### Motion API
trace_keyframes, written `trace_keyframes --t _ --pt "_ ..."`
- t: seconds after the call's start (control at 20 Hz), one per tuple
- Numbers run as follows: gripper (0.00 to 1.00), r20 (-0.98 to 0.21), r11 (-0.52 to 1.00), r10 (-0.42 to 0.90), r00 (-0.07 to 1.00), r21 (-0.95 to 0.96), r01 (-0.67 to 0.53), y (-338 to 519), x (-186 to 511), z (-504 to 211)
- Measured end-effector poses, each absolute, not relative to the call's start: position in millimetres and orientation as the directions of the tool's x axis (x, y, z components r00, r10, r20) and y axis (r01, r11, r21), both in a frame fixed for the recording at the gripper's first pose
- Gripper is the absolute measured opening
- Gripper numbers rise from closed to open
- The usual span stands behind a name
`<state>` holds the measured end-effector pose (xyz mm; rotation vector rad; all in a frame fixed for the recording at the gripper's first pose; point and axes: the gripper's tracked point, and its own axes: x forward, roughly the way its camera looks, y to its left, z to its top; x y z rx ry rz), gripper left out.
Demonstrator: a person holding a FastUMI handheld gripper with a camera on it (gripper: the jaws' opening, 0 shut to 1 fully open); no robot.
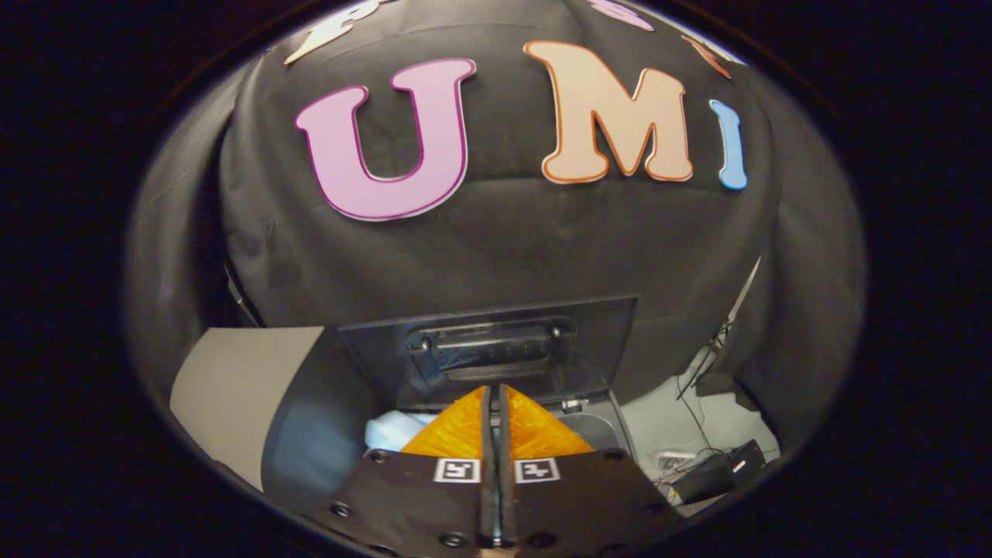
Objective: Put the clothes into the washing machine and then close the washing machine lid.
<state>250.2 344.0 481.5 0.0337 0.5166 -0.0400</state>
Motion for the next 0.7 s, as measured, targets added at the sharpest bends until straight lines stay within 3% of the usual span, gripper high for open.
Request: trace_keyframes --t 0.2,0.5,0.7 --pt "0.12 -0.484 0.997 0.010 0.875 0.074 0.030 342 257 472" --pt "0.12 -0.464 0.998 0.028 0.886 0.065 0.003 350 259 478" --pt "0.31 -0.454 0.997 0.018 0.891 0.072 0.016 351 271 480"
